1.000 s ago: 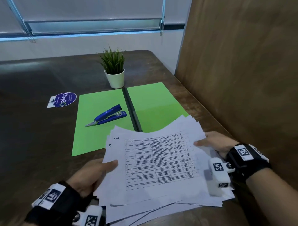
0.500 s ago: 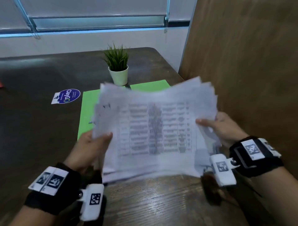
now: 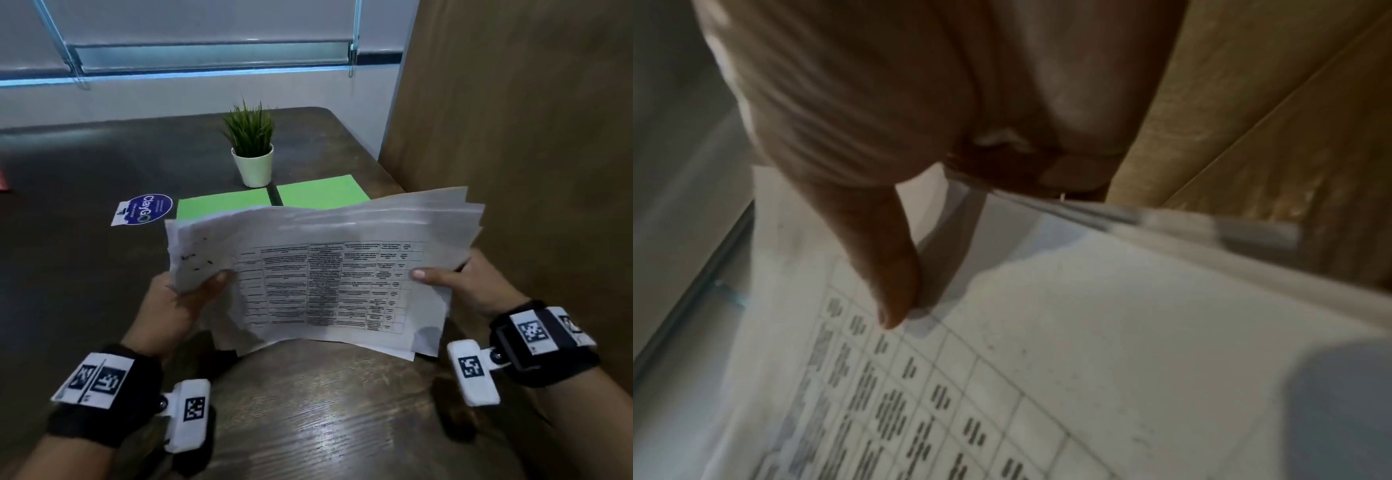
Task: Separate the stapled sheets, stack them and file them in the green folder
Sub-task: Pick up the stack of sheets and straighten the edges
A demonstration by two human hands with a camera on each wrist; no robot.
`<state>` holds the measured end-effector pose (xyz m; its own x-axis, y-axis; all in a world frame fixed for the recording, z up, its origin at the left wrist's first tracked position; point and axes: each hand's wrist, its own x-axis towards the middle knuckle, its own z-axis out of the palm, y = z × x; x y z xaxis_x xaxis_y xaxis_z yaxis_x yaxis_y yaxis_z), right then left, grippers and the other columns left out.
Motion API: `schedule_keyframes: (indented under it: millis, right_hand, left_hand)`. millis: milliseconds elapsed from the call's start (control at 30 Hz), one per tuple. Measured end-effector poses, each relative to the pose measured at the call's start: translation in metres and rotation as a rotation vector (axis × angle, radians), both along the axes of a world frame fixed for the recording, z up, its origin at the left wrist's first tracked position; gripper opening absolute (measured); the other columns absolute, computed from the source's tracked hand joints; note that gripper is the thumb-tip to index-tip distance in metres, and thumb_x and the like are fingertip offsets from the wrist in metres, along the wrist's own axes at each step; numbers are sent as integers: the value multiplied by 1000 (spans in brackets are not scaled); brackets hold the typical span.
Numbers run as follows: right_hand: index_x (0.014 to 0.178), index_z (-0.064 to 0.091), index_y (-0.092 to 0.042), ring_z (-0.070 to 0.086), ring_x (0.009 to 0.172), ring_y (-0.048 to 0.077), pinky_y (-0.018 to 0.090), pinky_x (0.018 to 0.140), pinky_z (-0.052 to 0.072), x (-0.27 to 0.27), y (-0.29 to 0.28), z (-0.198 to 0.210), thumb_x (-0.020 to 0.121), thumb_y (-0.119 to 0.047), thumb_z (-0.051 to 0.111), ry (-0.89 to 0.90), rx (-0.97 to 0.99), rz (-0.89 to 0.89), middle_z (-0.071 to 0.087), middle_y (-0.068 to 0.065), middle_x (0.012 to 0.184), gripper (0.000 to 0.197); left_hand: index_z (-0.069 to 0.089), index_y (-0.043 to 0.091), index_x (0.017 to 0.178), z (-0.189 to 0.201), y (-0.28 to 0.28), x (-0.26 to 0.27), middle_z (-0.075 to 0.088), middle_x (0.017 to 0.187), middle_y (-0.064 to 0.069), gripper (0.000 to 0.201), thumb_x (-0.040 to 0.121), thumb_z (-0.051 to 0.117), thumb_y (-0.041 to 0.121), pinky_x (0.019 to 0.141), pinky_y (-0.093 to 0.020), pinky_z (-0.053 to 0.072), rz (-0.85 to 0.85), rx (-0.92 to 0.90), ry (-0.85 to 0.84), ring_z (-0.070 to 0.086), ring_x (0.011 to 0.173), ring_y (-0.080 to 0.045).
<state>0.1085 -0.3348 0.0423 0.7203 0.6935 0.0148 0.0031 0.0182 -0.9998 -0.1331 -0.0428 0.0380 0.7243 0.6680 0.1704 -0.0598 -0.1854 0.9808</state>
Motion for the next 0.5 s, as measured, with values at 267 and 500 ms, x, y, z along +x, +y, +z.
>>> schedule_keyframes:
  millis: [267, 500]
  right_hand:
    - [101, 68, -15, 72, 90, 6, 20, 73, 58, -4, 13, 29, 86, -2, 66, -201, 66, -112, 77, -14, 96, 20]
    - [125, 61, -15, 64, 118, 23, 42, 100, 51, -4, 10, -14, 84, 2, 71, -73, -112, -34, 70, 4, 123, 45]
  left_hand:
    - [72, 25, 94, 12, 2, 17, 75, 88, 25, 10, 90, 64, 22, 67, -12, 56, 139, -15, -187, 70, 83, 5]
    - [73, 16, 98, -18, 1, 19, 78, 89, 9, 10, 90, 68, 13, 66, -22, 60, 60, -60, 54, 73, 79, -5]
